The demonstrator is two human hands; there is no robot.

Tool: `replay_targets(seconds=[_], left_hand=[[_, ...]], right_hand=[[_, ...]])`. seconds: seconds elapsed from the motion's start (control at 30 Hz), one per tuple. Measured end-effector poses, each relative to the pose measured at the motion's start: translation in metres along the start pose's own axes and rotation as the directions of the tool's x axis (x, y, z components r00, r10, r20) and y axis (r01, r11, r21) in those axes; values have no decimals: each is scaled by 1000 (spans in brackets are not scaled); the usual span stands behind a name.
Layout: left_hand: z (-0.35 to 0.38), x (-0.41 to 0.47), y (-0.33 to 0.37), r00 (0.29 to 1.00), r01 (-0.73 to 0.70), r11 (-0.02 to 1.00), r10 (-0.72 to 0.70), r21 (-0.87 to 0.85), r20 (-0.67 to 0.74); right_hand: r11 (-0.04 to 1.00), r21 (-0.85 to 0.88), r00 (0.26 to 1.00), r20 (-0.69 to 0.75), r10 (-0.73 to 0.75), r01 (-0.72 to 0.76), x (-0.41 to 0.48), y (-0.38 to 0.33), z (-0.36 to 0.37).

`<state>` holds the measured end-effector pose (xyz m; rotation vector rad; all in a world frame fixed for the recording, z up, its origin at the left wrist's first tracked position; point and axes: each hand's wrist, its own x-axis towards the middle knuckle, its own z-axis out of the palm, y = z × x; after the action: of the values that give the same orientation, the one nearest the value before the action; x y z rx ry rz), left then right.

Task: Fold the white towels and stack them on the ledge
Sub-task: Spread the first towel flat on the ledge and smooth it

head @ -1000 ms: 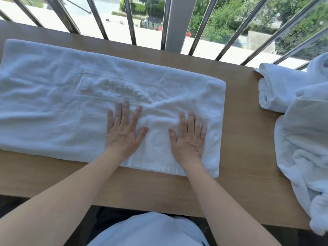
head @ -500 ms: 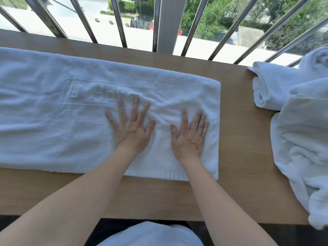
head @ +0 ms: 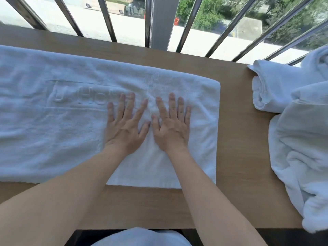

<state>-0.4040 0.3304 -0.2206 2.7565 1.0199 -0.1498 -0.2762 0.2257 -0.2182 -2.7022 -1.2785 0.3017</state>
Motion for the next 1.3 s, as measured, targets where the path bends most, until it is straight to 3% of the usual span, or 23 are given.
replay_targets(seconds=[0.2,0.37,0.4,0.47,0.53,0.6,0.73,0.93,1.0,1.07,1.17,1.3], left_hand=[[0,0,0,1000,10,1000,-10,-2,-20],[-1,0,-2,999,3,1000,-2,20,-38],[0,0,-2,999,3,1000,-2,26,-45],[1,0,-1,998,-1,999,3,37,-55],[1,1,-1,998,-4,999,6,35,-67],[1,1,-1,997,-5,1000,8,30,-78],[2,1,-3,996,-16,1000,17,11,-90],[2,1,-5,995,-27,999,28,18,-92],[4,1,-5,995,-38,999,40,29,-91],[4,2,-5,995,-37,999,39,26,-96],[4,2,-4,994,-36,999,37,15,-99],[2,2,-4,996,-35,999,36,11,-87]], right_hand=[[986,-37,986,33,164,-162,13,38,-11],[896,1,896,42,443,-443,37,49,-24],[899,20,899,14,437,-438,40,40,-26],[965,68,966,-48,255,-251,39,15,-26],[999,38,1000,-11,-23,23,30,-7,-17],[994,9,993,62,-106,105,29,-7,-12],[995,-26,994,43,98,-97,54,39,-19],[931,-20,931,28,365,-365,72,75,-34],[934,-13,934,-20,357,-357,62,57,-33],[972,41,971,-57,232,-230,39,24,-26],[998,45,999,-3,44,-44,-3,-19,-6],[988,10,987,22,156,-157,-19,6,-3]])
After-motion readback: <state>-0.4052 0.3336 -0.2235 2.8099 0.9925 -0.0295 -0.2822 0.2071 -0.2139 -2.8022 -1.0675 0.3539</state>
